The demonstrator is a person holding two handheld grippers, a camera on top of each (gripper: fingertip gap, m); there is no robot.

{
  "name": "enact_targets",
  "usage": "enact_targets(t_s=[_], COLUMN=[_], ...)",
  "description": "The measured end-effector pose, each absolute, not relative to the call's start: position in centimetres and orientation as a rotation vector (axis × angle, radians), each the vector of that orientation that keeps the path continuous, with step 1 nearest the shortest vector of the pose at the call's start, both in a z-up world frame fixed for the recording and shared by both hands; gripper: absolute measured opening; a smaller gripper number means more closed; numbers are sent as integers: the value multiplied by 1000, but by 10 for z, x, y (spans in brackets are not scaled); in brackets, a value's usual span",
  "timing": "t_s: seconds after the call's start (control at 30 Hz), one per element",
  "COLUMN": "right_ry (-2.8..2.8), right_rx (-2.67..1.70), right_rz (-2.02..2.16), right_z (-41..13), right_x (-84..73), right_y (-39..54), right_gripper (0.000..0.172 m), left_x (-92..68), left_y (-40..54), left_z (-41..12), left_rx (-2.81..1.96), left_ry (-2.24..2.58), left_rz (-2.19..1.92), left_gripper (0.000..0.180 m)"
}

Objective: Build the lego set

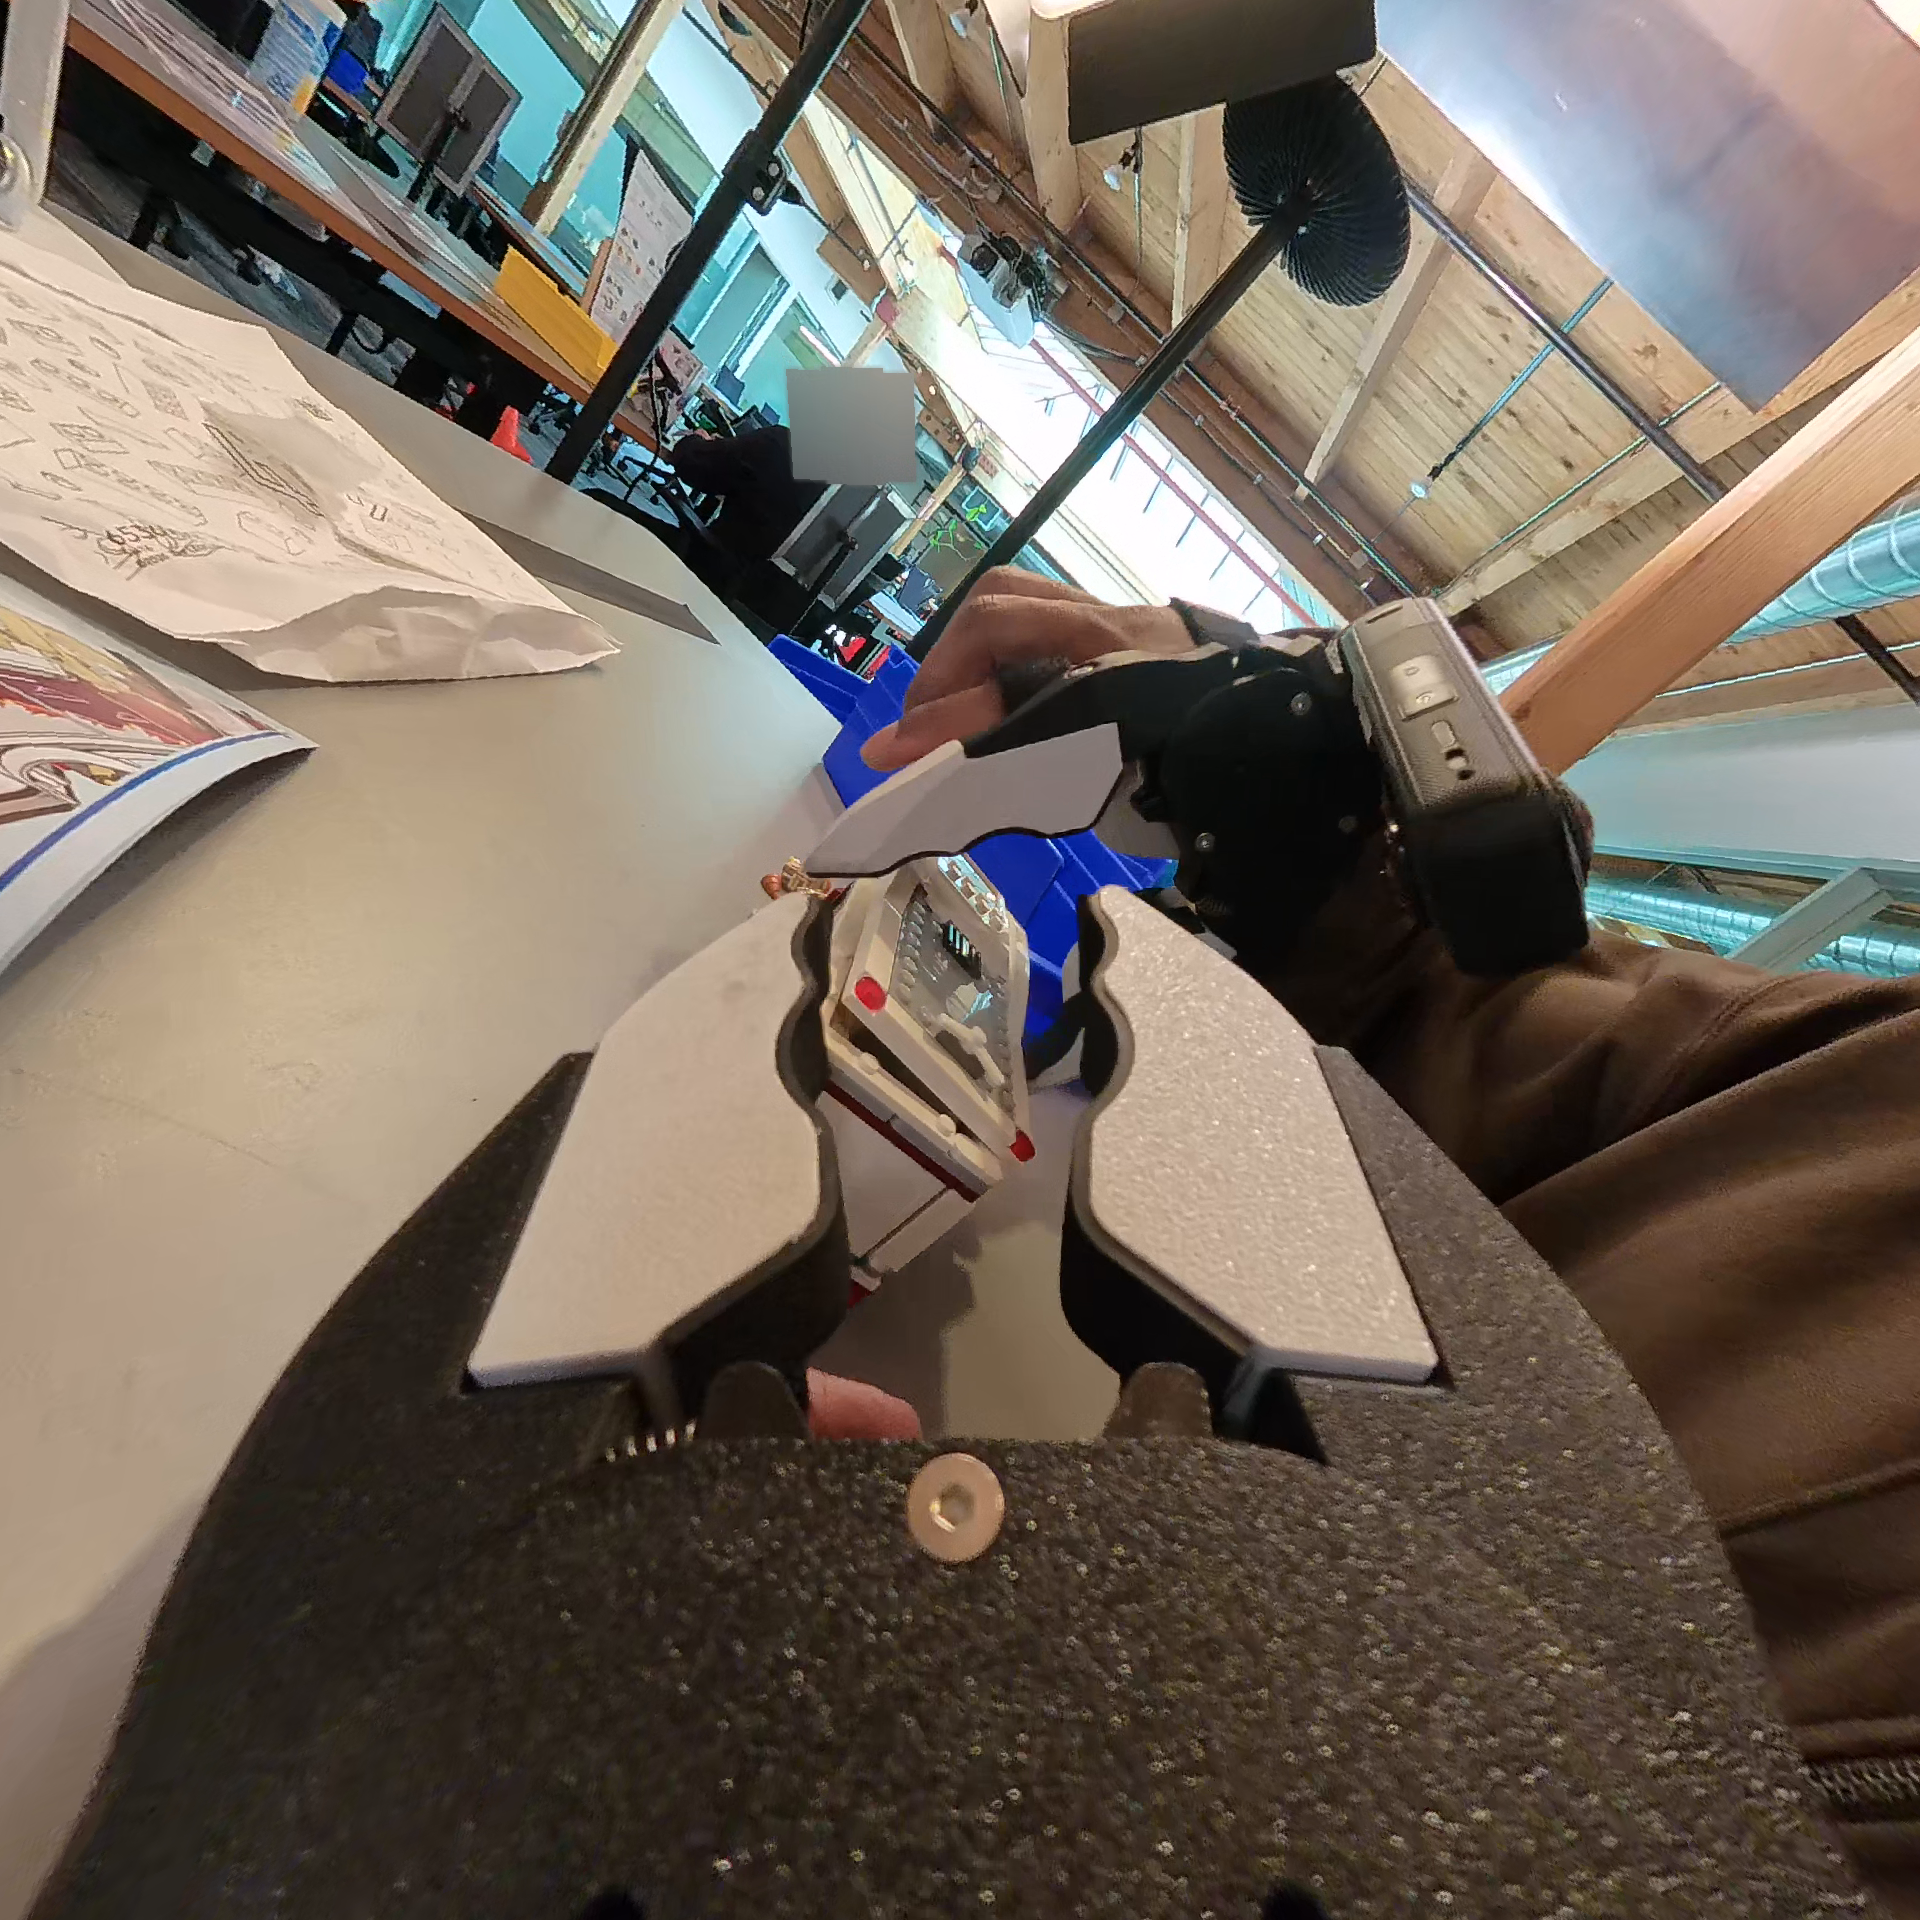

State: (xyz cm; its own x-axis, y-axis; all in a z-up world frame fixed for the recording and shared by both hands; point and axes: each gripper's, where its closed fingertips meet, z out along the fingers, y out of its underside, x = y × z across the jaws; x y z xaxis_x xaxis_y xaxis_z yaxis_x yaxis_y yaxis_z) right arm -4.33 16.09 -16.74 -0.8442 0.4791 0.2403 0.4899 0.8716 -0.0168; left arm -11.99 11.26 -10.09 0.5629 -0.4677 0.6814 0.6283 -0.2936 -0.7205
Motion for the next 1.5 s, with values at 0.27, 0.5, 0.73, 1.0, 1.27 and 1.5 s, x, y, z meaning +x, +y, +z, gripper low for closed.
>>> enact_targets(t_s=[0.27,0.5,0.73,1.0,1.27,1.5], right_ry=[-2894,-2941,-2966,-2849,-2429,-2292], right_rx=[-696,-659,-657,-708,-1012,-1186], right_rz=[4,34,81,108,263,221], right_z=[-173,-173,-170,-147,-124,-158], right_x=[-55,-58,-61,-58,-13,20], right_y=[155,150,147,156,194,224], right_gripper=[82,81,82,95,102,102], left_x=[-124,-122,-125,-99,-89,-84], left_y=[114,114,107,102,113,125], left_z=[-105,-105,-131,-148,-176,-208], left_rx=[-1537,-1548,-1770,-1873,-2028,-2110], left_ry=[-158,-144,136,432,583,838], left_rz=[-1070,-1069,-699,-539,-394,-68], left_gripper=[46,47,74,97,106,113])
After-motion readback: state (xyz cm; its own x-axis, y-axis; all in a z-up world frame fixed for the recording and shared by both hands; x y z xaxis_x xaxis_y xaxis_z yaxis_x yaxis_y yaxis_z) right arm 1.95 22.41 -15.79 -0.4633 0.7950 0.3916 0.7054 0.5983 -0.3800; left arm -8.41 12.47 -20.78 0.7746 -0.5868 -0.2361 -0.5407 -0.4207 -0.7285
